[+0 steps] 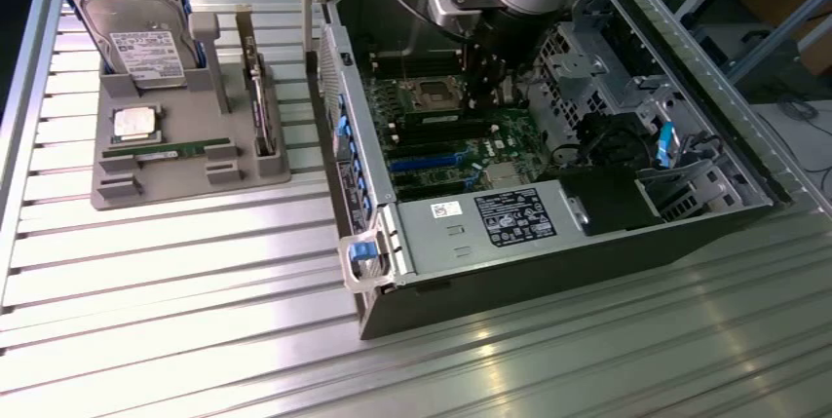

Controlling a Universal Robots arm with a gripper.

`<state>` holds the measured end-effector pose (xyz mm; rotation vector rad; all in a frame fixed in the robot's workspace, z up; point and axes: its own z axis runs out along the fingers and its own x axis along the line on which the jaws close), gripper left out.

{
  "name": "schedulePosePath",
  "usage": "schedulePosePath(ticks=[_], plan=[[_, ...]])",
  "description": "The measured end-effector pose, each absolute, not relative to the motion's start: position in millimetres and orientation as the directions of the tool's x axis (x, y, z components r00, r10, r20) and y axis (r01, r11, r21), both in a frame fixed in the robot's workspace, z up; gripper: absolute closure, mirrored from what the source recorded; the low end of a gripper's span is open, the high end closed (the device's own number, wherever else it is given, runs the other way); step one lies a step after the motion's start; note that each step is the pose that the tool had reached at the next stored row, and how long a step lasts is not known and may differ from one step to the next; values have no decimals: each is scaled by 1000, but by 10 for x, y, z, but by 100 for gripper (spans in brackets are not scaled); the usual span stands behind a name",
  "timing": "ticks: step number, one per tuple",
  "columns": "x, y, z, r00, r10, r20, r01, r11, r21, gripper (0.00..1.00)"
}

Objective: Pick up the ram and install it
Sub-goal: 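Insert the ram into the slot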

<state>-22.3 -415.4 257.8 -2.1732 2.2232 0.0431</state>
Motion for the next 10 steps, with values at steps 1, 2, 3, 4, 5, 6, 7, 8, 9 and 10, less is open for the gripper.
schedulePosePath(ticks=[1,2,3,4,5,6,7,8,9,10], plan=[[-223,-4154,2578,-23,-999,-42,-1000,23,-3,88],[-223,-4153,2552,-23,-999,-43,-1000,23,-3,88],[-223,-4154,2537,-23,-999,-43,-1000,23,-3,88],[-223,-4154,2527,-23,-999,-43,-1000,23,-3,88],[-223,-4153,2511,-23,-999,-43,-1000,23,-3,88],[-223,-4154,2510,-23,-999,-42,-1000,23,-3,88],[-223,-4154,2508,-23,-999,-43,-1000,23,-3,88],[-221,-4154,2505,-23,-999,-43,-1000,23,-3,88],[-220,-4154,2503,-23,-999,-43,-1000,23,-3,88],[-220,-4153,2493,-23,-999,-43,-1000,23,-3,88]])
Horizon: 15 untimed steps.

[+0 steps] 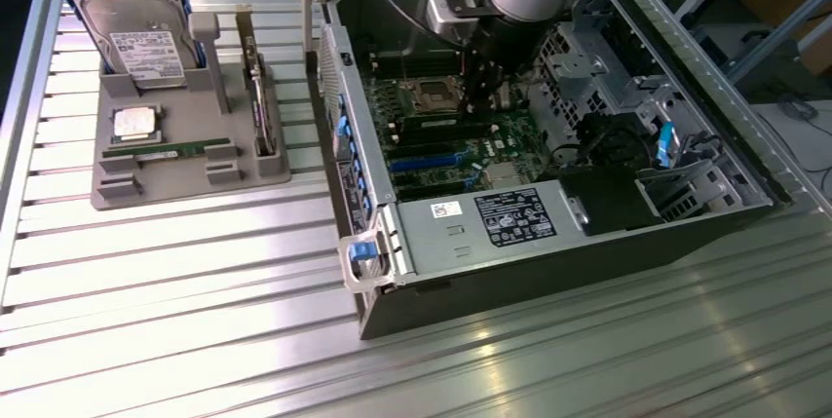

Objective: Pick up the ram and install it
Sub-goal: 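Insert the ram into the slot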

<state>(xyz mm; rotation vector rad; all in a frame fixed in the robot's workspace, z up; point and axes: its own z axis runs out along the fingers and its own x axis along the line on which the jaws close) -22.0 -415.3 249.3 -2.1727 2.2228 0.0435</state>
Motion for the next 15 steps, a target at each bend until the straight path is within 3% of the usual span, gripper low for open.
schedulePosePath(ticks=[15], plan=[[-220,-4171,2450,-21,-999,-43,-1000,21,-3,88]])
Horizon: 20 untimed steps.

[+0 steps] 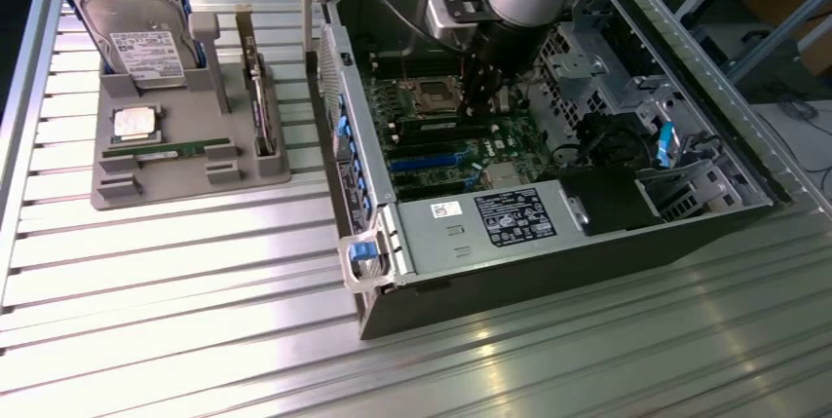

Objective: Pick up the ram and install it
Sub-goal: 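Insert the ram into the slot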

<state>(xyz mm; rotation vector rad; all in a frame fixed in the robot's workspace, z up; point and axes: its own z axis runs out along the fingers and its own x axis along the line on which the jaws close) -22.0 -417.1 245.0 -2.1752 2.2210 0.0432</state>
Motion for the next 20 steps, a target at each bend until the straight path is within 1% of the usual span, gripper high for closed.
schedulePosePath(ticks=[20], plan=[[-211,-4171,2405,-4,-999,-43,-1000,4,-2,88]])
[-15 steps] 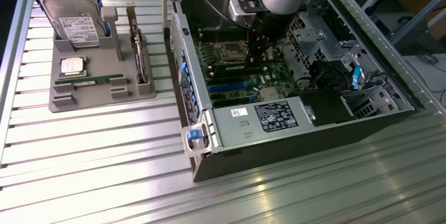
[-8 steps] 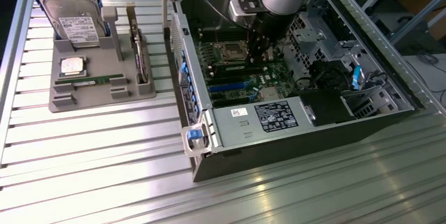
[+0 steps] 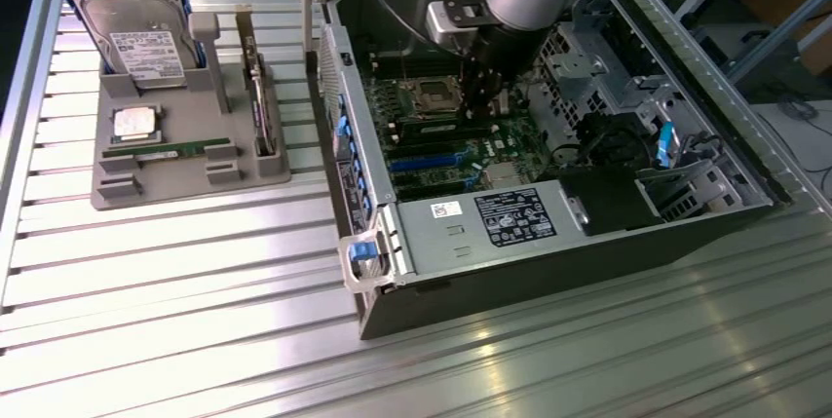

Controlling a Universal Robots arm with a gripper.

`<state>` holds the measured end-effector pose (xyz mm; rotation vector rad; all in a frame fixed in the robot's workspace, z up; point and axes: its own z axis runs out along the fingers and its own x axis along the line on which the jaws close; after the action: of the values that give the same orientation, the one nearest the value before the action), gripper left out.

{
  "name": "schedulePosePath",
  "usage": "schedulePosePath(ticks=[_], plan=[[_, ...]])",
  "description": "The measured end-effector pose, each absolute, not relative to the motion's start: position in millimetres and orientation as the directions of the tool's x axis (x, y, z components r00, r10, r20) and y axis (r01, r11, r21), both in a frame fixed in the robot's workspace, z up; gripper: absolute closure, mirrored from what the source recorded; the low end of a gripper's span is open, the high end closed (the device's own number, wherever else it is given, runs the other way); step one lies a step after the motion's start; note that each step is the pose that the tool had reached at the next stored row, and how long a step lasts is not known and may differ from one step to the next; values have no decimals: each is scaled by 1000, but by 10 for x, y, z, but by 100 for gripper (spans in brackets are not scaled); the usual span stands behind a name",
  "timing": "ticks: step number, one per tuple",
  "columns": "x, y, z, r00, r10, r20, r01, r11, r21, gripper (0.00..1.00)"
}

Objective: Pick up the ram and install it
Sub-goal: 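Insert the ram into the slot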

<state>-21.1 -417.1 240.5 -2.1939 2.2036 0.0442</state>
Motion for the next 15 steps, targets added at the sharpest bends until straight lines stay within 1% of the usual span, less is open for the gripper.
schedulePosePath(ticks=[15], plan=[[-220,-4163,2380,-4,-999,-43,-1000,4,-2,88]])
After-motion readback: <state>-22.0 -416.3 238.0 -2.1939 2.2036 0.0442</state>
